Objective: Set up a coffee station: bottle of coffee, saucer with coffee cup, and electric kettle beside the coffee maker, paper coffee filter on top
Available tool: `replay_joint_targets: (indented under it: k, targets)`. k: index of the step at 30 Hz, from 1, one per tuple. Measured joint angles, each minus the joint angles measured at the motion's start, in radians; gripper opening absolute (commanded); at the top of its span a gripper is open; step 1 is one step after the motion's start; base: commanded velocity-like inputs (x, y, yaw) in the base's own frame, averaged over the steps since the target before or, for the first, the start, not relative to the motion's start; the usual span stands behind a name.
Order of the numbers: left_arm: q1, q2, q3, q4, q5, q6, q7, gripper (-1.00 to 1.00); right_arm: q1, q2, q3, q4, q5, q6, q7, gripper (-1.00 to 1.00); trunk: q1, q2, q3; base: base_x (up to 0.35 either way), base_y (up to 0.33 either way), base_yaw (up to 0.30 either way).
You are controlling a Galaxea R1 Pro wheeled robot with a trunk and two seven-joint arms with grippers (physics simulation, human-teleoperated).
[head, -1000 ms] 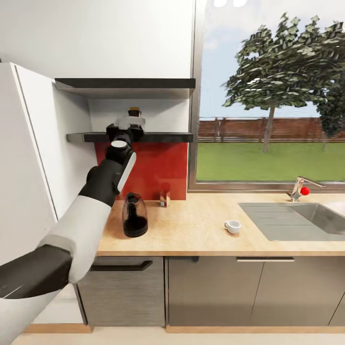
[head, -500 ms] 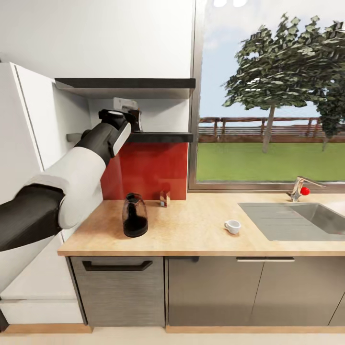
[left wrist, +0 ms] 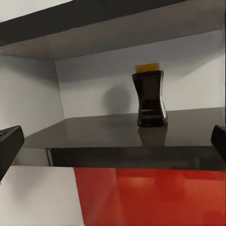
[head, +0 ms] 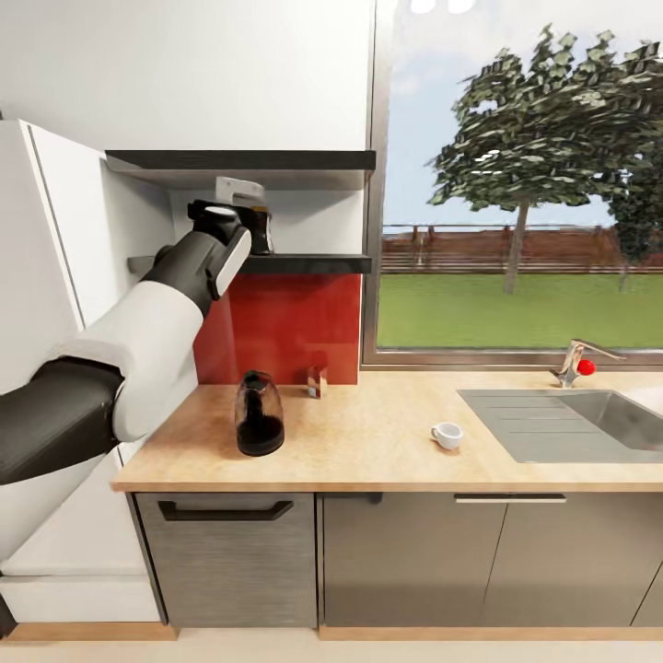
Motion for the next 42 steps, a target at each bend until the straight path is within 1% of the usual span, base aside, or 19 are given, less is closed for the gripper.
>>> replay_joint_targets:
  k: [3, 6, 7, 10, 11, 12, 14, 16, 18, 19, 26, 32, 38, 42]
  targets:
    - [0.005, 0.000, 0.001, -0.010, -0.001, -0.002, 0.000, 1.00, 0.008, 0.000, 0.000, 0.000, 0.000, 0.000, -0.001, 1.00, 0.000, 0.000, 0.000, 0.000, 0.000, 0.000]
    - [0.005, 0.001, 0.001, -0.014, -0.002, 0.000, 0.001, 1.00, 0.033, -0.001, -0.001, 0.000, -0.001, 0.001, -0.003, 1.00, 0.000, 0.000, 0.000, 0.000, 0.000, 0.000]
    - [0.003, 0.001, -0.001, -0.016, -0.002, 0.002, 0.014, 1.00, 0.050, -0.002, -0.001, 0.000, -0.002, 0.001, -0.004, 1.00, 0.000, 0.000, 0.000, 0.000, 0.000, 0.000]
    - [0.003, 0.001, -0.001, -0.017, -0.002, 0.005, 0.040, 1.00, 0.071, -0.003, -0.001, 0.000, -0.002, 0.002, -0.003, 1.00, 0.000, 0.000, 0.000, 0.000, 0.000, 0.000]
    - [0.002, 0.002, 0.000, -0.017, 0.001, 0.007, 0.056, 1.00, 0.104, -0.010, -0.001, 0.001, 0.000, 0.005, 0.000, 1.00, 0.000, 0.000, 0.000, 0.000, 0.000, 0.000]
    - [0.003, 0.002, 0.001, -0.017, 0.002, 0.007, 0.058, 1.00, 0.121, -0.013, -0.001, 0.001, 0.001, 0.006, 0.001, 1.00, 0.000, 0.000, 0.000, 0.006, 0.000, 0.000]
    - [0.003, 0.002, 0.001, -0.017, 0.004, 0.007, 0.057, 1.00, 0.133, -0.025, 0.000, 0.001, 0.001, 0.005, 0.001, 1.00, 0.000, 0.000, 0.000, 0.079, 0.000, 0.000]
    - [0.002, 0.003, 0.001, -0.017, 0.005, 0.008, 0.055, 1.00, 0.142, -0.043, 0.000, 0.000, 0.001, 0.005, 0.001, 1.00, 0.000, 0.000, 0.000, 0.226, 0.000, 0.000]
    - [0.002, 0.003, 0.002, -0.016, 0.006, 0.009, 0.053, 1.00, 0.147, -0.053, 0.000, 0.000, 0.001, 0.005, 0.002, 1.00, 0.000, 0.000, 0.000, 0.301, 0.000, 0.000]
    - [0.002, 0.002, 0.003, -0.016, 0.007, 0.009, 0.052, 1.00, 0.148, -0.053, 0.000, 0.000, 0.001, 0.004, 0.002, 1.00, -0.001, 0.000, 0.000, 0.319, 0.000, 0.000]
    - [0.003, 0.001, 0.008, -0.010, 0.010, 0.009, 0.050, 1.00, 0.149, -0.055, 0.001, 0.000, 0.003, 0.001, 0.001, 1.00, -0.001, 0.000, 0.000, 0.332, 0.000, 0.000]
    - [0.002, 0.001, 0.006, -0.007, 0.012, 0.010, 0.047, 1.00, 0.149, -0.049, 0.002, -0.001, 0.003, 0.001, 0.003, 1.00, -0.001, 0.000, 0.000, 0.337, 0.000, 0.000]
    - [0.001, 0.002, 0.005, -0.008, 0.013, 0.010, 0.047, 1.00, 0.149, -0.049, 0.002, 0.000, 0.003, 0.002, 0.004, 1.00, -0.001, 0.000, 0.000, 0.330, 0.000, 0.000]
    - [0.001, 0.002, 0.008, -0.012, 0.013, 0.010, 0.048, 1.00, 0.149, -0.049, 0.002, 0.000, 0.003, 0.002, 0.004, 1.00, 0.000, 0.000, 0.000, 0.181, 0.000, 0.000]
